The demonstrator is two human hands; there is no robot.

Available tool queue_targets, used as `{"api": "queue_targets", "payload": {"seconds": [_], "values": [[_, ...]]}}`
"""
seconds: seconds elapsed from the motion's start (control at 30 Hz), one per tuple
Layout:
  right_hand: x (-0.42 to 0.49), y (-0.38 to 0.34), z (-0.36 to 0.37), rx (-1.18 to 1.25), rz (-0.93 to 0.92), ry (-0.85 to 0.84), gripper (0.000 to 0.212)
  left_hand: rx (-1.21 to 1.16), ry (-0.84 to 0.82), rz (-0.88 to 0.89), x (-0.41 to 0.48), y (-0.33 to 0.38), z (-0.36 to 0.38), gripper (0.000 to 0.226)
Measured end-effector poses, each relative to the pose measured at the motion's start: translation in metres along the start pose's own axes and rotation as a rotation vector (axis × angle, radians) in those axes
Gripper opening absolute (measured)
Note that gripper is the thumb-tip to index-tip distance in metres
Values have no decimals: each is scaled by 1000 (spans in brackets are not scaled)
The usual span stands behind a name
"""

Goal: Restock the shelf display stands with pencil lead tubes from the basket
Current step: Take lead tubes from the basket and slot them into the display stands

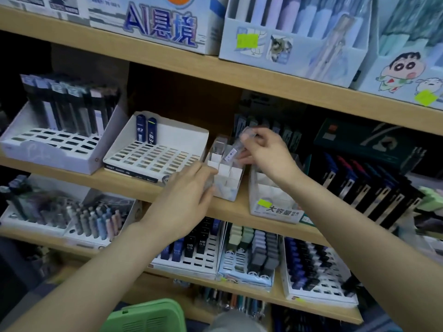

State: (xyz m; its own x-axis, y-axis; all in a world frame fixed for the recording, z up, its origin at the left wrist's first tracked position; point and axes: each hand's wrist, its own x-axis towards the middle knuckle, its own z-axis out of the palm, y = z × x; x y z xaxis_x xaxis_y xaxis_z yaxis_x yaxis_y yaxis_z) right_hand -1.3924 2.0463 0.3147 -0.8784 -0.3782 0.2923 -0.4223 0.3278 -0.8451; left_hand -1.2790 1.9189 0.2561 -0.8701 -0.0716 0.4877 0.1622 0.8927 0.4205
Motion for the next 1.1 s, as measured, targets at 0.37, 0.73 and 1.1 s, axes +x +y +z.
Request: {"api": "queue_targets", "payload": {"seconds": [0.37, 0.73, 1.1], "values": [[33, -5, 25, -408, -247, 93, 19, 49, -33, 42, -4, -8, 3, 42], [35, -1, 24, -270, -107, -24, 7, 8, -30, 30, -2, -6, 3, 43], [31, 12, 30, -462, -257, -48, 19, 5, -11, 43, -2, 0, 5, 39]]}}
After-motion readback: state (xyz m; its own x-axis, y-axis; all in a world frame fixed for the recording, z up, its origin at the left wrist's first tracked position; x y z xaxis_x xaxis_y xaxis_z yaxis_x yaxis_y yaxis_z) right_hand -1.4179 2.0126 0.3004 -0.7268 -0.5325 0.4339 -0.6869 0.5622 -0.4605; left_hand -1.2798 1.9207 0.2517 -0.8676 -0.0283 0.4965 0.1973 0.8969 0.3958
